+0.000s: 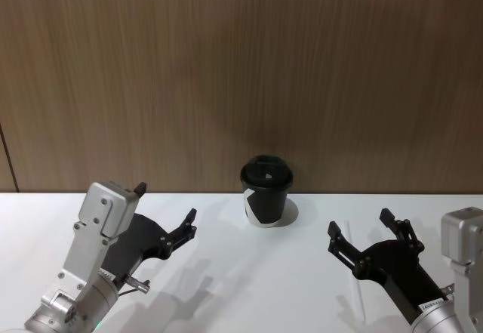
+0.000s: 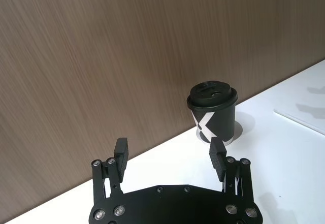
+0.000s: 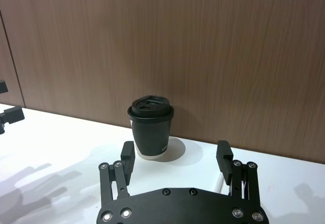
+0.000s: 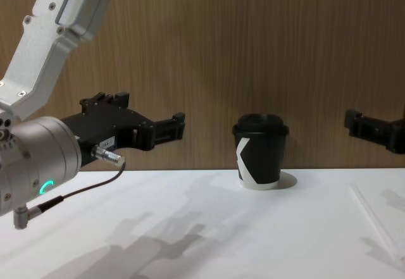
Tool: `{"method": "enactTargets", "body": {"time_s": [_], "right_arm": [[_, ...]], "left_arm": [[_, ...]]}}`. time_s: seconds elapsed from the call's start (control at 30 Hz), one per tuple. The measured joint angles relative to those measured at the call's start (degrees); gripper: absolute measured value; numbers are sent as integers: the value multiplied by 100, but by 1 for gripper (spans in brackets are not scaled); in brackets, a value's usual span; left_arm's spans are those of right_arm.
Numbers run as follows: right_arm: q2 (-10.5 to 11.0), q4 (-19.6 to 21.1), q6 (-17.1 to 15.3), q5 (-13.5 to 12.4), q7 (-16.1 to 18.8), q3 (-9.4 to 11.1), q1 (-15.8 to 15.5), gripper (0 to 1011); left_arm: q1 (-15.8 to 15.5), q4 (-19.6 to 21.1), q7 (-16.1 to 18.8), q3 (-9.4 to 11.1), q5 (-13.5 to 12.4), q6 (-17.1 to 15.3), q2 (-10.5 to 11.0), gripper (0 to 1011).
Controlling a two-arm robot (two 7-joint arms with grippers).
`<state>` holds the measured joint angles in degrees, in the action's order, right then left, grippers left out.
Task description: Pick up the straw with one hand, pass it to the other hand, and insert it into the cup.
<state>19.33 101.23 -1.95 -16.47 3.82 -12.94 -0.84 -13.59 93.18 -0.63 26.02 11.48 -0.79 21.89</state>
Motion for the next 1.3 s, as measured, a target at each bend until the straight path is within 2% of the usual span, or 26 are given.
{"method": "enactTargets", "body": {"time_s": [1.3], "right_arm": [[0, 0, 0, 0, 0, 0, 0, 1003]], "left_arm": [[0, 0, 0, 0, 0, 0, 0, 1003]]}}
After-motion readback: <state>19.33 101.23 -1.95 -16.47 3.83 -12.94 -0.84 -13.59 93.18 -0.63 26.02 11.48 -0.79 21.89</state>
